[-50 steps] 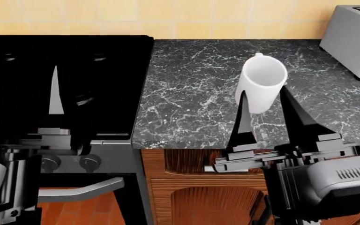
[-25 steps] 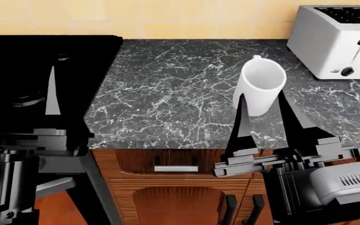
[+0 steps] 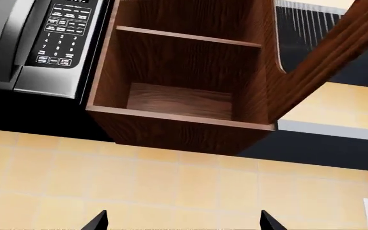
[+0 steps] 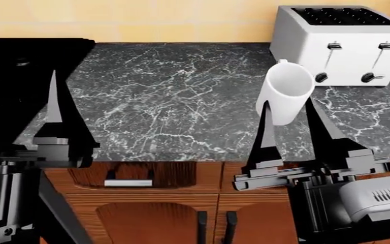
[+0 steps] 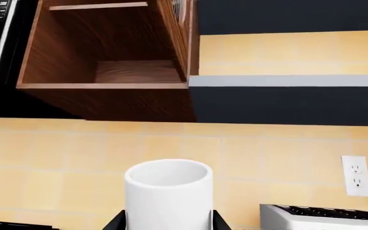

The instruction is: Pick the mug from the cabinet, place it under the coffee machine dispenser, and press the start button.

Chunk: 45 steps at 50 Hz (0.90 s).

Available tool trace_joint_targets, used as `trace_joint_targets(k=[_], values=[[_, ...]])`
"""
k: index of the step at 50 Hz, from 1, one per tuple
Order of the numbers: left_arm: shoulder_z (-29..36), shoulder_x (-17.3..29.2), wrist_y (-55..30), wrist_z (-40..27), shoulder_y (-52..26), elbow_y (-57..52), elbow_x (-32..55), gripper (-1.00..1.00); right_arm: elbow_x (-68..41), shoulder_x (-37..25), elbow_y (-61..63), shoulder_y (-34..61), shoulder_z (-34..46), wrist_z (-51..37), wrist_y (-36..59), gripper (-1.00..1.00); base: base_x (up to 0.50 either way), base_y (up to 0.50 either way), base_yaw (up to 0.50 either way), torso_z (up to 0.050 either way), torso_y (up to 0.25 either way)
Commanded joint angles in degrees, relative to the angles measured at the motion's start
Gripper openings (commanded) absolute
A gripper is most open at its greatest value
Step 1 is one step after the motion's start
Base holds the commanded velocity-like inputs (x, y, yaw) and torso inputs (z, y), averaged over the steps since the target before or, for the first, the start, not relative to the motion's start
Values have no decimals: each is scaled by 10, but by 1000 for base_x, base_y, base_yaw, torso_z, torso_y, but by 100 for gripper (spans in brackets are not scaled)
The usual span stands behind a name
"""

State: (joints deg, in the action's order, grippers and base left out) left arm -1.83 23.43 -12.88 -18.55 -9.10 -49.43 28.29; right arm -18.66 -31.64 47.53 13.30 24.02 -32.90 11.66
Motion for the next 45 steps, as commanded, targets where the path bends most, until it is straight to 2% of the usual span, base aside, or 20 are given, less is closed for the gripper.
trace_joint_targets(k=[1,45], values=[[0,2,0,-3,-1,1,4,100,10,-1,4,1,-5,-2,1,-100,0,-500,0,0,0],[3,11,-3,-14,-5,5,18,100,3,-4,0,-1,-8,-3,-10,-100,0,-500,0,0,0]])
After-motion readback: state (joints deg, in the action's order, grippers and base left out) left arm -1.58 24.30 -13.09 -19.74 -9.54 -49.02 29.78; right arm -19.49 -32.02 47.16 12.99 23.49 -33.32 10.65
